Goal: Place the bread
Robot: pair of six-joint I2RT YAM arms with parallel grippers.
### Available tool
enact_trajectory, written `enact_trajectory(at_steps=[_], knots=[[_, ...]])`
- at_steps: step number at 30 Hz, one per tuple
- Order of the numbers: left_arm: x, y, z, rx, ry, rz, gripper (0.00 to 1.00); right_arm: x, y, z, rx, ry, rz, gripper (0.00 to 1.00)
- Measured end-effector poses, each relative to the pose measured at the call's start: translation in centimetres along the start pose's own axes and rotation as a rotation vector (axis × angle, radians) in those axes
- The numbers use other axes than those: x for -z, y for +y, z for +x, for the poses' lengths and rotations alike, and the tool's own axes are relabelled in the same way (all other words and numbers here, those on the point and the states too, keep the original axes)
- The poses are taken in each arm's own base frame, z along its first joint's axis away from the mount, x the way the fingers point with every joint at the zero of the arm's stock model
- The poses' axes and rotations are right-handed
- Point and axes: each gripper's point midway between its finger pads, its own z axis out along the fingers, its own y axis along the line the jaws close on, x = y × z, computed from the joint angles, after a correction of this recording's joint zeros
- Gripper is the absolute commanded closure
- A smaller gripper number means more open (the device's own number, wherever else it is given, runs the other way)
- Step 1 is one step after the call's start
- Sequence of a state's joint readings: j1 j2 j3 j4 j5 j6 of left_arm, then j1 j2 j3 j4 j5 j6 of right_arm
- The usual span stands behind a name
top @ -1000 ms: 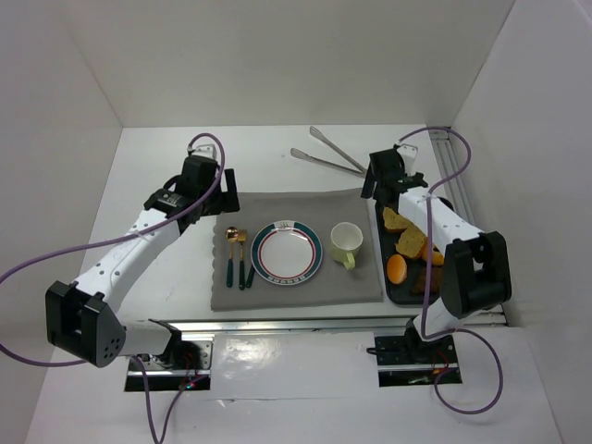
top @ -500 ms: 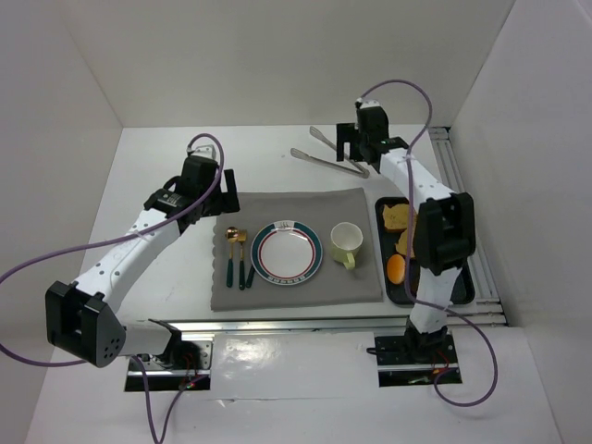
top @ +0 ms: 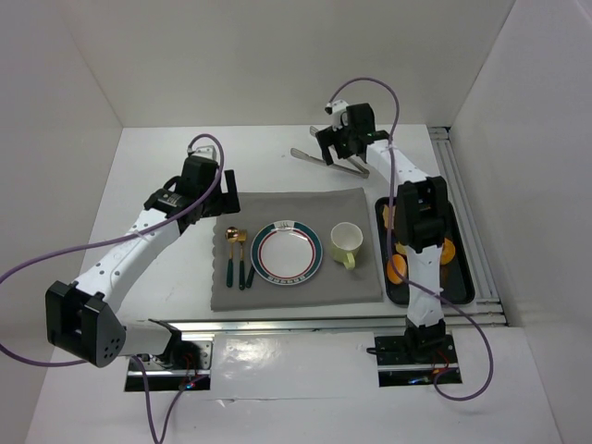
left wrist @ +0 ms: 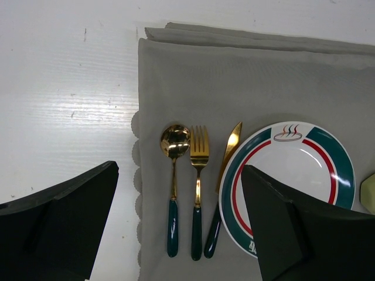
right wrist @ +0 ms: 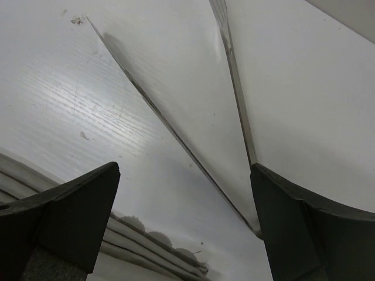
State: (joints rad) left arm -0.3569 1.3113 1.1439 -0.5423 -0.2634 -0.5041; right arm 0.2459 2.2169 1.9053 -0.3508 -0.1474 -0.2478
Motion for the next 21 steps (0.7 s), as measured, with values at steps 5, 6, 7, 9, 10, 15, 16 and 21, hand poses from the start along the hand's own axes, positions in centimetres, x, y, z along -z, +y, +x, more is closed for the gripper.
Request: enact_trajectory(at_steps=[5,6,7,9,10,15,16,21], knots=[[-0.1,0.1,0.2,-0.002,0.008,-0.004,0.0,-1.2,-0.2,0.9,0.045,0.017,-0.015,0.0],[-0.2,0.1,0.2,-0.003,0.01,-0.006,0.0,-1.6,-0.2,1.1,0.054,0.02,-0.017,0.0],[-0.2,0.1,0.3,-0.004,0.013,-0.007,0.0,-2.0,-0.3,1.3,0.061,0.026,-0.016,0.0],[-0.3,0.1,0.4,-0.006,0.019,-0.01,0.0,-2.8,-0.5,2.3,0.081,0.045,-0.014,0.0],[-0.4,0.2,0.5,-0.007,0.023,-0.012,0.0,-3.2,-0.5,2.8,0.091,0.057,-0.012,0.0],[-0.8,0.2,0.6,-0.012,0.037,-0.021,0.0,-3.8,-1.1,4.2,0.149,0.085,0.008,0.0],[-0.9,0.1,0.6,-0.012,0.039,-0.022,0.0,-3.9,-1.4,4.2,0.16,0.086,0.018,0.0],[-1.4,0.0,0.5,-0.015,0.048,-0.027,0.0,-4.3,-2.1,4.8,0.214,0.101,0.04,0.0]])
